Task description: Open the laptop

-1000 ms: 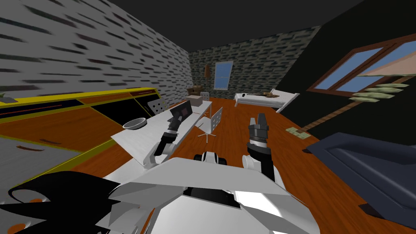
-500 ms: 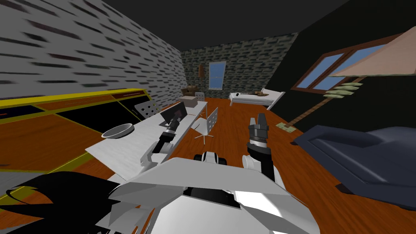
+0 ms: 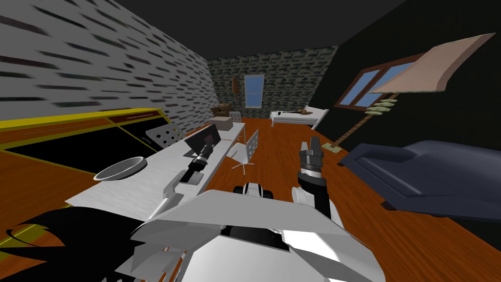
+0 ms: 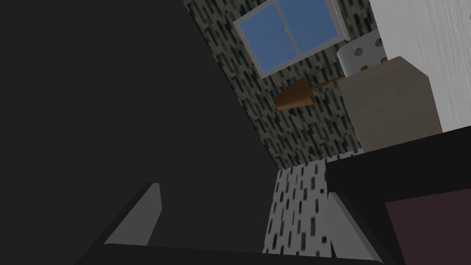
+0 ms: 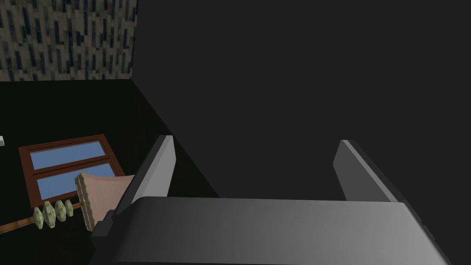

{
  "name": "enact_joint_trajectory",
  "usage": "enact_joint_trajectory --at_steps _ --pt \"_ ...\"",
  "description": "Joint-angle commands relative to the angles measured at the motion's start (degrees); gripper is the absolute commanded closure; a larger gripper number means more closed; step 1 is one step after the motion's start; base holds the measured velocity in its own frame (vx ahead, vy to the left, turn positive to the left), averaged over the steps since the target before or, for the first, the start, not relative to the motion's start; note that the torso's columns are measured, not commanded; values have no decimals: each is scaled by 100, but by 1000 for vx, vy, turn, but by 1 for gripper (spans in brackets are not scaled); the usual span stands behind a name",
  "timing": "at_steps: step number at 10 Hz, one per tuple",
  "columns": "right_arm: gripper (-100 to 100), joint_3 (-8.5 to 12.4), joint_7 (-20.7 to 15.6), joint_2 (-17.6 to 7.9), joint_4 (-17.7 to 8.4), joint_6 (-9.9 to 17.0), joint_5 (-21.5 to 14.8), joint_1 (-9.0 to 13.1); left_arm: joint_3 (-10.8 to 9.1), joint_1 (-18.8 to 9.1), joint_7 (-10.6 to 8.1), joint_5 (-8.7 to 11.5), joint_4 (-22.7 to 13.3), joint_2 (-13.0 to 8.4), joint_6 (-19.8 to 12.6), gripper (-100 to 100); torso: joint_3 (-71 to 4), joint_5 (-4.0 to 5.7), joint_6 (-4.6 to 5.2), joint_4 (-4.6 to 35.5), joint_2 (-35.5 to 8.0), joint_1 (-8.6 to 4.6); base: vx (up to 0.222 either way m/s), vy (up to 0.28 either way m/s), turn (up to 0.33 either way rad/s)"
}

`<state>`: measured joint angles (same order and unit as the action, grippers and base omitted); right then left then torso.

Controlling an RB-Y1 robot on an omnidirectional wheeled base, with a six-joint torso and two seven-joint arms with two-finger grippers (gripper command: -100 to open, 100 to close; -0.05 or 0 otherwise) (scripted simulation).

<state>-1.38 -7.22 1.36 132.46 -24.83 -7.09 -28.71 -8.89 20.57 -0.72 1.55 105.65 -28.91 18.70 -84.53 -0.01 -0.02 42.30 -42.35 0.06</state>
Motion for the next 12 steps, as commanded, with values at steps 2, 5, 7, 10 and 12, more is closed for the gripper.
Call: enact_joint_trajectory --at_steps 2,5,7,10,12 --pt "0 0 0 0 0 0 0 0 -111 -52 -157 -9 -488 -468 -24 -100 -3 3 4 -1 4 -10 -24 56 -124" --pt "0 0 0 0 0 0 0 1 -177 -53 -258 -36 -795 -786 -38 -100 2 -1 2 1 -4 6 -57 88 -94" --pt "0 0 0 0 0 0 0 0 -240 -48 -362 -64 -1089 -1095 -39 -100 -7 4 1 -4 12 -15 -50 62 -73" --pt "0 0 0 0 0 0 0 0 -323 -40 -513 -104 -1486 -1528 -28 -100 -1 -1 3 -1 2 0 -74 87 -98" --pt "0 0 0 0 0 0 0 0 -370 -37 -603 -125 -1710 -1783 -18 -100 -1 1 2 -1 3 -6 -84 82 -63"
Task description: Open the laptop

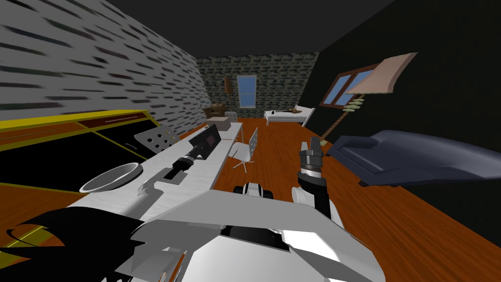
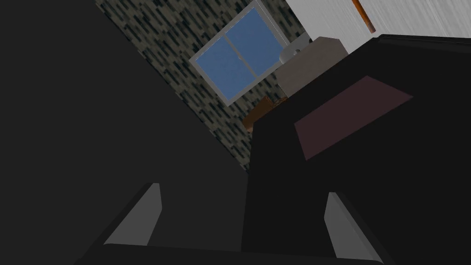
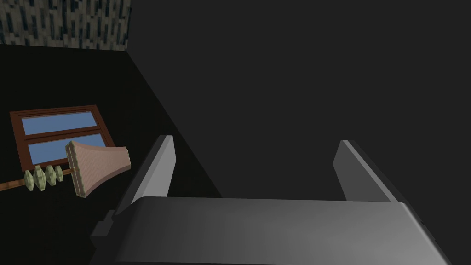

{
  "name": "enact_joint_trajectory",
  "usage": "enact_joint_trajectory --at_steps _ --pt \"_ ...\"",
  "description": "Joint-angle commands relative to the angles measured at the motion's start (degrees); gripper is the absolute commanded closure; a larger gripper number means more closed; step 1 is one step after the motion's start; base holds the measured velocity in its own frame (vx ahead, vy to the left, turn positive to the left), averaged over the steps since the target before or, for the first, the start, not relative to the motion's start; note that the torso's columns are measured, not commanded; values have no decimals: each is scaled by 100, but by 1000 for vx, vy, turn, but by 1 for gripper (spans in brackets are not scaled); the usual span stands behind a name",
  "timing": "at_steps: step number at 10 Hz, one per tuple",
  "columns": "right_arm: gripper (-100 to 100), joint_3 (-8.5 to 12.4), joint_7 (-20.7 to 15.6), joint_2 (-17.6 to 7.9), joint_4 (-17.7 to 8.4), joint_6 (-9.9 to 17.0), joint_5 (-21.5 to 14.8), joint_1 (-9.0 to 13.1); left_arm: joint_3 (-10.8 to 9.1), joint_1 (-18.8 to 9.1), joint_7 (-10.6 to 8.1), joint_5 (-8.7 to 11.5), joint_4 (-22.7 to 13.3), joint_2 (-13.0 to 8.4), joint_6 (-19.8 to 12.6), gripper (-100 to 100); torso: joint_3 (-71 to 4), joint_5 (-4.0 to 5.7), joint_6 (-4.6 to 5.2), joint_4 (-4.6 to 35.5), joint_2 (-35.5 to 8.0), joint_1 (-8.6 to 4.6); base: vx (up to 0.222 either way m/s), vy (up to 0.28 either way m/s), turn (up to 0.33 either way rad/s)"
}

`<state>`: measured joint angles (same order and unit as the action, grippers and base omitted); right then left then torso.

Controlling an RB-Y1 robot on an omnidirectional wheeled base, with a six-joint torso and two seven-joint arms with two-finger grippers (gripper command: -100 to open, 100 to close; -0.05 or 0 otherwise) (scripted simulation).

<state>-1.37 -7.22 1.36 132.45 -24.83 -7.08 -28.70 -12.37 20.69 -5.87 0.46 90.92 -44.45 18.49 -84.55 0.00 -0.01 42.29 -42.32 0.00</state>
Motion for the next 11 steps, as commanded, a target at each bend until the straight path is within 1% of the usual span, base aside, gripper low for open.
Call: enact_joint_trajectory --at_steps 1,3,4,5,6,8,9,10,11 --pt "0 0 0 0 0 0 0 0 -43 -48 -128 -24 -335 -343 8 -100 -3 2 2 -1 5 -6 -59 66 -98" --pt "0 0 0 0 0 0 0 -1 -78 -49 -196 -36 -498 -539 15 -100 -8 0 -9 -4 13 10 -53 50 -52" --pt "0 0 0 0 0 0 0 -1 -101 -51 -242 -43 -612 -678 19 -100 -5 0 -9 -2 8 8 -45 48 -53" --pt "0 0 0 0 0 0 0 -1 -112 -53 -263 -46 -662 -740 21 -100 -3 2 -6 1 4 9 -42 41 -42" --pt "0 0 0 0 0 0 0 -1 -101 -36 -238 -46 -569 -674 -9 -100 -2 1 -4 0 4 6 -19 16 -6" --pt "0 -1 0 1 0 0 0 0 -235 -104 -260 10 -847 -733 -45 -100 -8 3 7 -4 13 -9 -20 -1 -243" --pt "0 -1 0 1 0 0 0 0 -176 -132 -262 -5 -827 -738 -26 -100 -5 3 3 -3 8 -7 -10 0 -56" --pt "0 0 0 1 0 0 0 -2 -161 -65 -251 -22 -694 -704 -21 100 -3 1 -6 -2 6 -1 8 1 201" --pt "0 0 0 1 1 0 0 -2 -105 -36 -244 -46 -579 -682 -4 100 -3 0 -7 -1 6 2 19 2 268"
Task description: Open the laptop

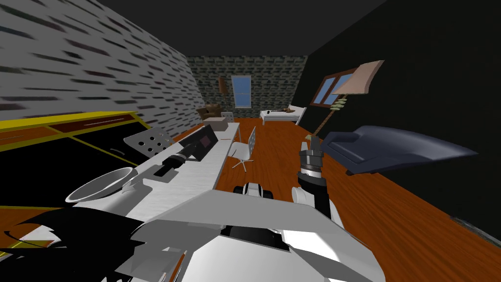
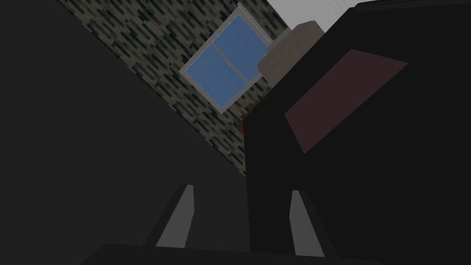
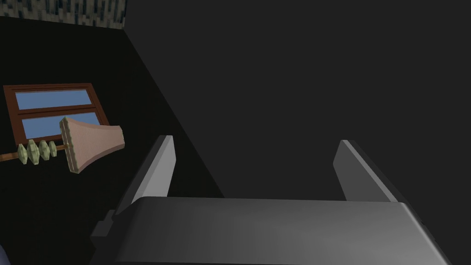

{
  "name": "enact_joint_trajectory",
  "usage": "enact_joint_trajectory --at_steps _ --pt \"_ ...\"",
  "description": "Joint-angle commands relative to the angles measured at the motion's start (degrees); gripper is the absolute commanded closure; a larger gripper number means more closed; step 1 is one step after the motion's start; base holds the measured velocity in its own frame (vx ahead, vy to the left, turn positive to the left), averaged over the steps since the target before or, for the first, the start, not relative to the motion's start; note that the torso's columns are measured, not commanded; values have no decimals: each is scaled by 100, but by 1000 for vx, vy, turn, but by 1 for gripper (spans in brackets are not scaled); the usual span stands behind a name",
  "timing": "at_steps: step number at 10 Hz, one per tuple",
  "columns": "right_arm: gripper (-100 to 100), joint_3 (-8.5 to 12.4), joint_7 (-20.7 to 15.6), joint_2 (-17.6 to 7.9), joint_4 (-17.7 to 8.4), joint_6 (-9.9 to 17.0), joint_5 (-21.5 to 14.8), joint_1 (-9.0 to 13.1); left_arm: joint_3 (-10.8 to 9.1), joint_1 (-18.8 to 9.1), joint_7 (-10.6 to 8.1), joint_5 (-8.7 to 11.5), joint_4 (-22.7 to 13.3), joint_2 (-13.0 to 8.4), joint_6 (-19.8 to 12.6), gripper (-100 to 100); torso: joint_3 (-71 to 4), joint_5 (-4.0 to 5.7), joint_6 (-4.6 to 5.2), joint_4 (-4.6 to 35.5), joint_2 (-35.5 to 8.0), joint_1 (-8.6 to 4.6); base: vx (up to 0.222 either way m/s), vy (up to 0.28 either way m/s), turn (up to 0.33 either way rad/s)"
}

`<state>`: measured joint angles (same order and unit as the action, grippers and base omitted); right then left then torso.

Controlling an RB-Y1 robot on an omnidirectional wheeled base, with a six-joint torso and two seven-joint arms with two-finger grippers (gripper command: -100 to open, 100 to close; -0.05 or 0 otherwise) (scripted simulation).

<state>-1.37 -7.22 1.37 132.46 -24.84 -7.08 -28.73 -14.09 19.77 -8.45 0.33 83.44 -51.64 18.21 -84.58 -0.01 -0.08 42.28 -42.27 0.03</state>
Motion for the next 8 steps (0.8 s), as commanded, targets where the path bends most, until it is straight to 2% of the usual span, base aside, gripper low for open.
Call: enact_joint_trajectory --at_steps 1,2,3,4,5,6,7,8 --pt "0 0 0 0 0 0 0 0 44 22 5 -19 80 15 17 100 -1 0 6 -1 2 1 9 -1 52" --pt "0 -1 0 0 0 0 0 1 108 -65 37 -260 113 -25 78 -100 0 0 14 0 -1 -3 33 -9 0" --pt "0 -1 0 0 0 0 0 1 174 -148 68 -435 133 -64 133 -100 -4 2 12 -2 6 -7 62 -19 30" --pt "0 -1 0 0 0 0 0 0 174 -148 68 -500 133 -64 133 -100 -8 3 9 -4 12 -9 41 -14 13" --pt "0 -1 0 0 0 0 0 1 264 -252 108 -721 156 -113 204 -100 -2 1 8 -1 1 -4 28 -11 29" --pt "0 -1 0 0 0 0 0 1 264 -252 108 -813 156 -113 204 -100 4 0 8 2 -7 -1 20 -9 14" --pt "0 -1 0 0 0 0 0 1 381 -377 157 -1024 182 -172 291 -100 6 0 7 3 -11 0 20 -13 37" --pt "0 -1 0 0 0 0 0 1 381 -377 157 -1187 182 -172 291 -100 4 1 8 2 -8 -3 17 -13 20"
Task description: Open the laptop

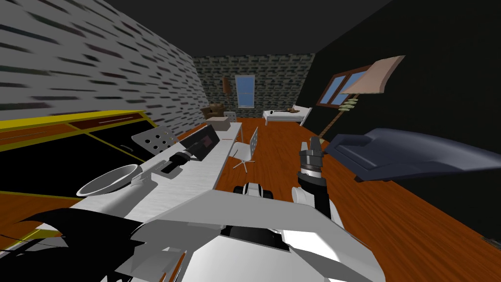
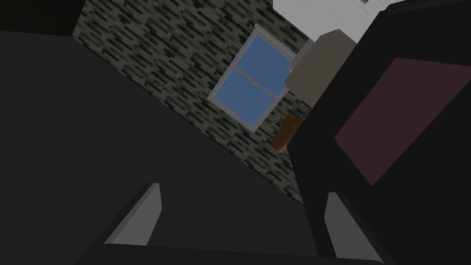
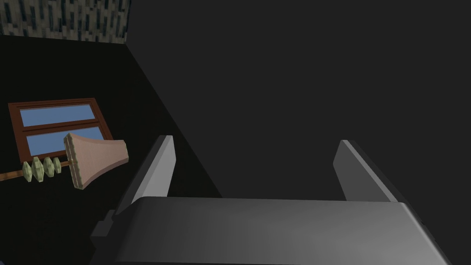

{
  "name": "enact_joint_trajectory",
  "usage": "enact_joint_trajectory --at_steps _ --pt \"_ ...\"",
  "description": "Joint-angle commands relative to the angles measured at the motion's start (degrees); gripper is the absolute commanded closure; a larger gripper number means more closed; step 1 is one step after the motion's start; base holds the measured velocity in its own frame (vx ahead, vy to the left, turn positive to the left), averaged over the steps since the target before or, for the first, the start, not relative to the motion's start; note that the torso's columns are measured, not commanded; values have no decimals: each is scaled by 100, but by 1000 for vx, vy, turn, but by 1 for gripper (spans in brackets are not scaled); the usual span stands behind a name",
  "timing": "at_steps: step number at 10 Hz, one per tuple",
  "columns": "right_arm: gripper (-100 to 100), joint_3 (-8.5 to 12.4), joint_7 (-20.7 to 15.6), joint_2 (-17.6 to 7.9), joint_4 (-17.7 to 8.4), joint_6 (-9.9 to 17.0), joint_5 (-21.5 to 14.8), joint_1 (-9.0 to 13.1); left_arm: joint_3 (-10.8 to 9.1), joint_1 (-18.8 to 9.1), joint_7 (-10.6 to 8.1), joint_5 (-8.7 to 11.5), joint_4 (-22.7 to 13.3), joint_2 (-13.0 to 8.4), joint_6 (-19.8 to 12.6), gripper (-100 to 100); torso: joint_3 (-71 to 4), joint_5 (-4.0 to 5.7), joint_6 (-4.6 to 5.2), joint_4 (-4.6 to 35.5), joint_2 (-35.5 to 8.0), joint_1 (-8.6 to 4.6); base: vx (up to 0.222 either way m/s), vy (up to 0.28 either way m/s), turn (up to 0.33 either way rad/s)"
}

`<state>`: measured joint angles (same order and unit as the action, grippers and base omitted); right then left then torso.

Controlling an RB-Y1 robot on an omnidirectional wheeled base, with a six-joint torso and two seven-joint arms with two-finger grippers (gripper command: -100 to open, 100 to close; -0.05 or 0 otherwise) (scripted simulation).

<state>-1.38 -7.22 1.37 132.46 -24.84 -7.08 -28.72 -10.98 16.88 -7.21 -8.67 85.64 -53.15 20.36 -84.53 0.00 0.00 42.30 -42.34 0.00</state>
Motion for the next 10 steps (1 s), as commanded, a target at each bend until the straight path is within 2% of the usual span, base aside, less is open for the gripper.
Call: enact_joint_trajectory --at_steps 1,3,4,6,7,9,10 --pt "0 0 0 0 0 0 0 0 212 -230 91 -463 -12 -90 178 -100 -2 0 0 -1 3 0 24 -14 46" --pt "0 0 0 0 0 0 0 0 212 -230 91 -740 -12 -90 178 -100 -5 0 1 -3 8 0 15 -11 7" --pt "0 0 0 0 0 0 0 0 382 -391 156 -947 13 -168 293 -100 -3 -1 0 -2 3 3 19 -11 58" --pt "0 0 0 0 0 0 0 0 382 -391 156 -1248 13 -168 293 -100 -4 0 0 -2 6 -1 15 -12 6" --pt "0 0 0 0 0 0 0 0 577 -567 229 -1437 36 -256 421 -100 -2 0 0 -1 3 1 20 -14 46" --pt "0 0 0 0 0 0 0 0 577 -567 229 -1795 36 -256 421 -100 -5 1 0 -3 8 -2 16 -15 16" --pt "0 0 0 0 0 0 0 0 797 -757 308 -1971 57 -353 561 -100 -3 -1 0 -2 4 2 19 -11 50"
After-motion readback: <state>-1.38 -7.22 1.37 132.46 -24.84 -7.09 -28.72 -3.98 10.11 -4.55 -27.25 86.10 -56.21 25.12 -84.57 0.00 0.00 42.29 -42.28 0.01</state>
